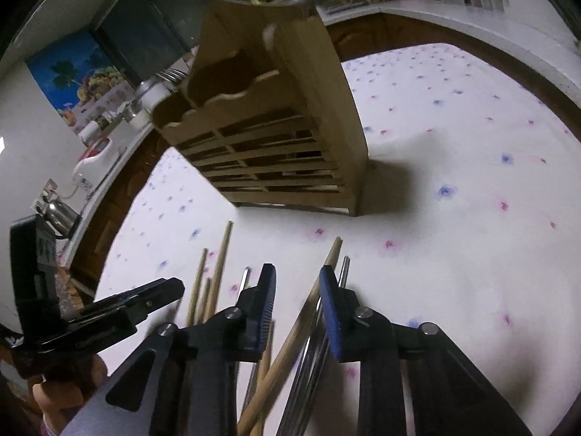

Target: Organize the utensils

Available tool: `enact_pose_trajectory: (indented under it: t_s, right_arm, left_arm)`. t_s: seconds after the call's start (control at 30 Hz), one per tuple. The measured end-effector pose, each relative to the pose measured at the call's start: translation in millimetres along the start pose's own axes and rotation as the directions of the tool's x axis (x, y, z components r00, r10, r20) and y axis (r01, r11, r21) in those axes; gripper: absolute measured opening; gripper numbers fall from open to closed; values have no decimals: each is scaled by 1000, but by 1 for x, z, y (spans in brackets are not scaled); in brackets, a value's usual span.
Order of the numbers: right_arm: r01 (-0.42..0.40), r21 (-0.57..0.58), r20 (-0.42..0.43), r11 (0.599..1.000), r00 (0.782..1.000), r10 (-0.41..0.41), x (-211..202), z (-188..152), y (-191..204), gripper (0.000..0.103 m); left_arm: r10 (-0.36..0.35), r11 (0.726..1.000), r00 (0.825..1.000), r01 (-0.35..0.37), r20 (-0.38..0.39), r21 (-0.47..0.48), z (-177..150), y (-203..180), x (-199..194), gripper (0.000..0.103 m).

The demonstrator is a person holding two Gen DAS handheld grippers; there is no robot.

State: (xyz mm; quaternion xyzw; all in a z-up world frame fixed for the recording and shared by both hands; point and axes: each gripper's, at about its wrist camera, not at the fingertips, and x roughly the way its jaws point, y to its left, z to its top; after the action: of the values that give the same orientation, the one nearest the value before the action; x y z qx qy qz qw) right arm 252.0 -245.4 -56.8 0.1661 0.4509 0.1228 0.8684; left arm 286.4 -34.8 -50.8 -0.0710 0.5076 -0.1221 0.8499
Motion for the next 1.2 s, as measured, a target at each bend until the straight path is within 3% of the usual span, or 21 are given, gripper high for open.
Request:
enact_pose_trajectory:
  t_s: [0.1,0.23,0.3,0.37,0.47,0.83,1.2]
  right_arm:
    - [39,-10,-19,999,999,-39,13,4,-3,21]
    - [74,-50,-16,996,997,-75,20,6,-1,15]
    - [95,-80,-9,992,995,-96,22,5,3,14]
    - [130,-116,1,985,991,-130,23,5,8,9]
    - [150,-134,5,980,989,-151,22,4,11,7]
    - [-5,-63,96,998,995,11,-37,5,18,4]
    - [-130,-100,219,986,964,149,-121,2,38,3]
  left_arm:
    - [-6,1000,1000,6,-12,12,3,-2,9,28]
    - [42,996,999,-42,1,73,3,-14,13,24]
    - [66,991,998,-67,9,114,1,-20,14,14]
    - [47,991,999,-47,4,127,0,-23,15,7]
    - [49,989,999,-49,4,137,0,-25,14,6]
    - [-62,997,995,58,81,55,-15,-8,-41,5]
    - [-150,988,961,152,231,10,-29,-1,-135,5]
